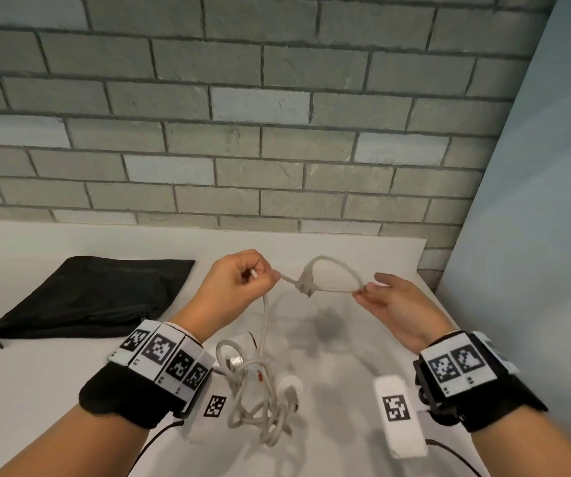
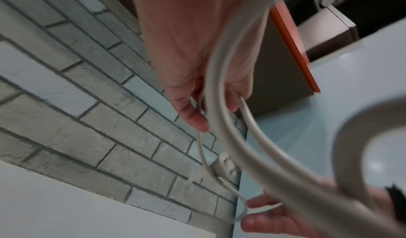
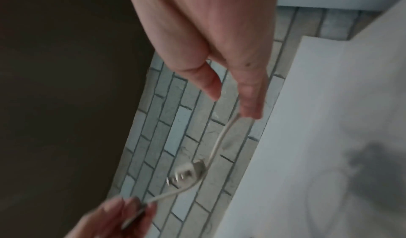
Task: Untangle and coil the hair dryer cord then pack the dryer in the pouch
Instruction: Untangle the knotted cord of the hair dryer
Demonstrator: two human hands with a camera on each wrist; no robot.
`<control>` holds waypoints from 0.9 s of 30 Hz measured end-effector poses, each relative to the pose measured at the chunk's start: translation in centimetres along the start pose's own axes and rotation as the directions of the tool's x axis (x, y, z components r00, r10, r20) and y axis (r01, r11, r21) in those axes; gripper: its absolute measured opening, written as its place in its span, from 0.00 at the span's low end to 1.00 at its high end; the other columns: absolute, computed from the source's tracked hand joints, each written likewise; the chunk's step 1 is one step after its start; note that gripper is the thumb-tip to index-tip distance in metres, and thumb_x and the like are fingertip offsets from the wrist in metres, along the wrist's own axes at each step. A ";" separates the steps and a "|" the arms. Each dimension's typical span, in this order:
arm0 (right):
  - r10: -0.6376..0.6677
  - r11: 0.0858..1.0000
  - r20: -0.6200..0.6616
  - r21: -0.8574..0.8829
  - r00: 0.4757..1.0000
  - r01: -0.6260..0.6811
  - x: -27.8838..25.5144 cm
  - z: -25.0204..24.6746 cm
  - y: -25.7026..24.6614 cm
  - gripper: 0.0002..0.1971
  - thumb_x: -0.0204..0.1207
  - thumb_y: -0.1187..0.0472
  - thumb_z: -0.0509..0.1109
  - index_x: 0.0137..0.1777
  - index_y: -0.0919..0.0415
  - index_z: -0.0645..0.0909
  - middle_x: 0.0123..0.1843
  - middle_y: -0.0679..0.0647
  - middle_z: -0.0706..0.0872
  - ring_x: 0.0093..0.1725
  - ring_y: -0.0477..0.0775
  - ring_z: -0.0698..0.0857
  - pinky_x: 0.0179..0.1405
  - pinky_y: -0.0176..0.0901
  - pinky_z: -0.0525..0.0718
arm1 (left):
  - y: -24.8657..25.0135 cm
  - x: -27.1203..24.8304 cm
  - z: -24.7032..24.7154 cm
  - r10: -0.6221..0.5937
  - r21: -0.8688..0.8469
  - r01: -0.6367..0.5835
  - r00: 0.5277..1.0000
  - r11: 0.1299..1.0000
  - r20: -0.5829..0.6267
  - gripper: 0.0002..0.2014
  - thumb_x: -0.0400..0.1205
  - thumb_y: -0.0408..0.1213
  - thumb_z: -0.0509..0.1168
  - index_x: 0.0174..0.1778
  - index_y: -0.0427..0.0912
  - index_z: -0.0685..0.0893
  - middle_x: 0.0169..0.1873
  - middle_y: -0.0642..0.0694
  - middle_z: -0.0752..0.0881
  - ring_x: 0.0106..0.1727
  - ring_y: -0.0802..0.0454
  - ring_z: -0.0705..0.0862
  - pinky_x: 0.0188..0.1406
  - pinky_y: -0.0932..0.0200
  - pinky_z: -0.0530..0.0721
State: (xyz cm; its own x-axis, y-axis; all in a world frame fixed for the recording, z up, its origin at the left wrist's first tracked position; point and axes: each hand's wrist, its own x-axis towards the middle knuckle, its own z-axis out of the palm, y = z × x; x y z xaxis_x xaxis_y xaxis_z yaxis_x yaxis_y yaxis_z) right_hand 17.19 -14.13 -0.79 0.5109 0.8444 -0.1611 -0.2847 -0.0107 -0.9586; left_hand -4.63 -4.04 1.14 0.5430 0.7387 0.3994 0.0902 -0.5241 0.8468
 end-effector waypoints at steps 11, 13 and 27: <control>0.116 0.365 0.580 -0.780 0.806 0.508 -5.3 4.5 2.2 0.17 0.71 0.46 0.70 0.59 0.49 0.80 0.55 0.53 0.76 0.51 0.48 0.79 0.46 0.29 0.75 | 0.1 0.6 1.0 -0.032 0.117 0.067 0.960 0.991 -0.277 0.14 0.76 0.37 0.68 0.25 0.44 0.76 0.26 0.48 0.78 0.29 0.55 0.73 0.27 0.74 0.70; 0.058 0.354 0.484 -0.828 0.873 0.435 -5.0 4.6 2.9 0.14 0.73 0.51 0.70 0.57 0.53 0.81 0.50 0.55 0.77 0.49 0.55 0.82 0.45 0.34 0.78 | -0.3 0.5 0.7 -0.039 0.167 0.095 0.950 0.981 -0.309 0.15 0.76 0.38 0.68 0.26 0.36 0.77 0.25 0.48 0.76 0.27 0.55 0.71 0.27 0.73 0.70; -0.182 0.325 0.515 -0.773 0.838 0.545 -2.9 4.7 4.9 0.06 0.81 0.65 0.56 0.45 0.59 0.73 0.51 0.54 0.71 0.38 0.46 0.75 0.43 0.39 0.75 | 0.0 -2.8 2.4 -0.253 0.842 -0.042 0.945 0.538 0.209 0.18 0.77 0.58 0.59 0.56 0.53 0.81 0.57 0.49 0.75 0.61 0.46 0.69 0.54 0.52 0.66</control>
State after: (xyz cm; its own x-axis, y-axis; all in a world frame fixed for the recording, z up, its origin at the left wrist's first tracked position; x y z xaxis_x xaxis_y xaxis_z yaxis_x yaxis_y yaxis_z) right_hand 10.53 -14.09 -3.94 0.0624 0.9851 0.1606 0.8130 0.0432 -0.5807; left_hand -4.17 -7.10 -0.76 0.6648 0.7416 0.0896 0.7282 -0.6702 0.1435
